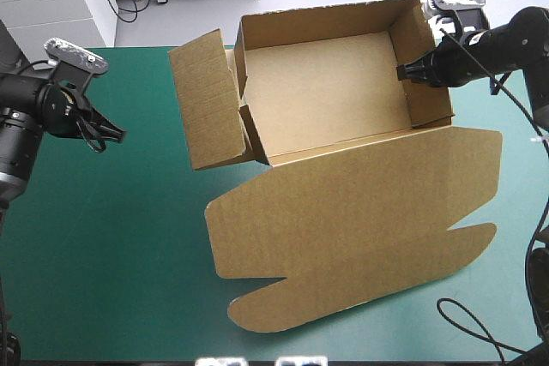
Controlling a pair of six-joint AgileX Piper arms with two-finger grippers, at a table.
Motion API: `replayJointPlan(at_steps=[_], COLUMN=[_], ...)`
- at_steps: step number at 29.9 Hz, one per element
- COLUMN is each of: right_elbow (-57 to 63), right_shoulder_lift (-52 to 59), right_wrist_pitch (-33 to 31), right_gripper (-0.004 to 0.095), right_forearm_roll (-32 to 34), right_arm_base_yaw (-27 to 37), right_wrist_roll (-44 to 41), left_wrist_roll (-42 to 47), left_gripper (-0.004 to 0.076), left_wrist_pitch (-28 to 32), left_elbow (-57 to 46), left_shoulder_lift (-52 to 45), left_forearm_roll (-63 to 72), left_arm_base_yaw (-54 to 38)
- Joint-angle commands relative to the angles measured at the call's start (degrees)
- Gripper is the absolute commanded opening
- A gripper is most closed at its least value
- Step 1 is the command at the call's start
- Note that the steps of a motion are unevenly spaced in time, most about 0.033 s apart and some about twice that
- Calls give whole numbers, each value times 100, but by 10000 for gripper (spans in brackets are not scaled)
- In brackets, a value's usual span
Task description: Fold the box
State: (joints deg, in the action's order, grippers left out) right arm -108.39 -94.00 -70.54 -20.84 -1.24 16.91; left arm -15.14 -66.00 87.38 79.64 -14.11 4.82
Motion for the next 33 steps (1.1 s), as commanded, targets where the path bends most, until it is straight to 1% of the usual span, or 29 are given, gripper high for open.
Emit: replayJointPlan(at_steps=[1,5,7,11,12,14,16,19,21,25,33], right_elbow=[-173,-173,-173,-173,-173,-173,-173,-173,-173,-173,-173], right_shoulder_lift=[293,293,293,293,293,293,293,293,293,293,293], right_wrist_pitch=[303,303,303,303,303,339,339,339,339,328,316], right_gripper=[-18,-18,-17,-18,-18,-17,-17,-17,-17,-17,-17], right_forearm_roll=[-369,-368,-368,-315,-252,-65,105,114,99,99,99], right_arm_base_yaw=[25,25,25,25,25,25,25,25,25,25,15], right_wrist_roll=[-56,-56,-56,-56,-67,-120,-213,-221,-221,-244,-244], left_wrist_roll=[77,-96,-430,-1249,-1632,-2176,-2719,-3290,-3416,-3445,-3958], left_gripper=[-8,-8,-8,-8,-8,-8,-8,-8,-8,-8,-8], left_wrist_pitch=[958,1545,1669,1670,1609,1464,1112,617,451,326,-188], left_elbow=[-373,-835,-925,-936,-936,-936,-924,-924,-924,-924,-924], left_shoulder_lift=[-99,48,144,268,277,277,277,277,277,277,277], left_forearm_roll=[457,1703,2511,4185,4801,5594,6393,7296,7737,8466,10288], left_arm_base_yaw=[15,15,15,15,15,15,15,15,15,15,15])
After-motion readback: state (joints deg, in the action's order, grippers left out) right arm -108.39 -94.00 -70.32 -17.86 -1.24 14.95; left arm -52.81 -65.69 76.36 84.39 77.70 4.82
